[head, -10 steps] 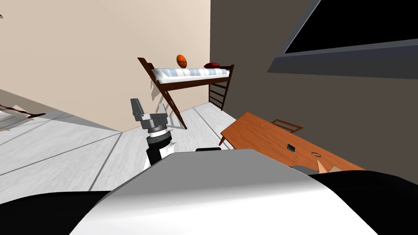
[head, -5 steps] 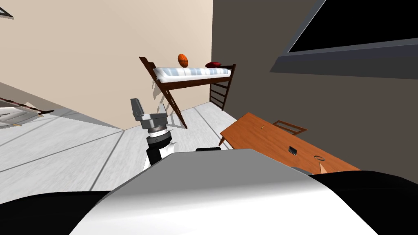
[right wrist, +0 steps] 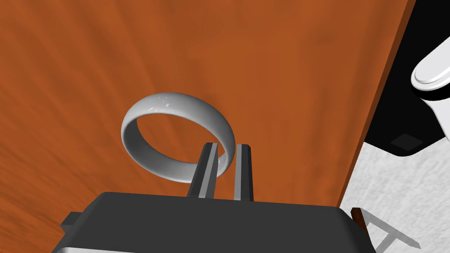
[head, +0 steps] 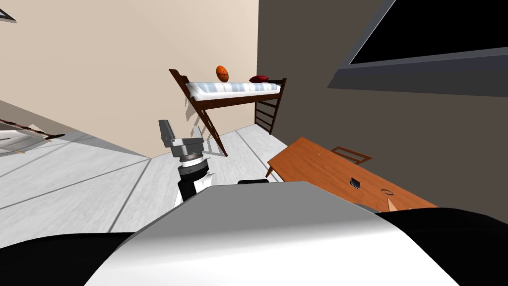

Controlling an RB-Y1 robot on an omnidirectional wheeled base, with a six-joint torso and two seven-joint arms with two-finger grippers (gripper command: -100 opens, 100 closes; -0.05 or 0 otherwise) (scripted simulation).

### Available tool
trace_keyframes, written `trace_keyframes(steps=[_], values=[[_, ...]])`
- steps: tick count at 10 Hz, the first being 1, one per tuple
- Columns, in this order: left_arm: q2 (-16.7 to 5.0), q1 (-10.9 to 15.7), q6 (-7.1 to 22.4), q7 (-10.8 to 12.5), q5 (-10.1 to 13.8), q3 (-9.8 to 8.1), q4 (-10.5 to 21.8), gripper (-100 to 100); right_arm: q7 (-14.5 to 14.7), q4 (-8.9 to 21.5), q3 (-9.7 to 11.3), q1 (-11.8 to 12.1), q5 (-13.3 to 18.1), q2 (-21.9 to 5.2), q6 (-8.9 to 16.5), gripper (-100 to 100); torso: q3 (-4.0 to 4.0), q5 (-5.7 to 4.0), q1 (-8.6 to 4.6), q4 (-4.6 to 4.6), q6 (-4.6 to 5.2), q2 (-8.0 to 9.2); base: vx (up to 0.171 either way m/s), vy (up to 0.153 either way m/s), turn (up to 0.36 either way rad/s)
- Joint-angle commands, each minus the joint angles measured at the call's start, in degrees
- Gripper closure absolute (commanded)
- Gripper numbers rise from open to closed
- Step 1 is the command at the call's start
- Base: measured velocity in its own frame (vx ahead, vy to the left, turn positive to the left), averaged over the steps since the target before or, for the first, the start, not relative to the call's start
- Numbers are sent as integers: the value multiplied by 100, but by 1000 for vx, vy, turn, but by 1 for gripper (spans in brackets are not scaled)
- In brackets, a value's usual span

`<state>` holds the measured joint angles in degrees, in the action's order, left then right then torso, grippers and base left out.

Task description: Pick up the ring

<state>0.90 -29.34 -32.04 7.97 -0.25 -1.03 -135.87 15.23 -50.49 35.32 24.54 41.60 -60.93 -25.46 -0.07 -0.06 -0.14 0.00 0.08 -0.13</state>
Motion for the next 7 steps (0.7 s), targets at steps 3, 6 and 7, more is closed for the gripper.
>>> trace_keyframes(steps=[3,6,7], values=[[0,0,0,0,0,0,0,0,-84,-160,7,50,-5,-191,-6,100,0,0,-1,0,-1,0,2,7,-23],[0,0,0,0,0,0,0,0,-135,-304,-5,119,-20,-369,-36,100,-1,8,22,-1,-1,-2,4,39,-51],[0,0,0,0,0,0,0,0,-154,-317,-4,121,-21,-387,-41,0,-1,3,13,-1,-2,-1,0,0,0]])
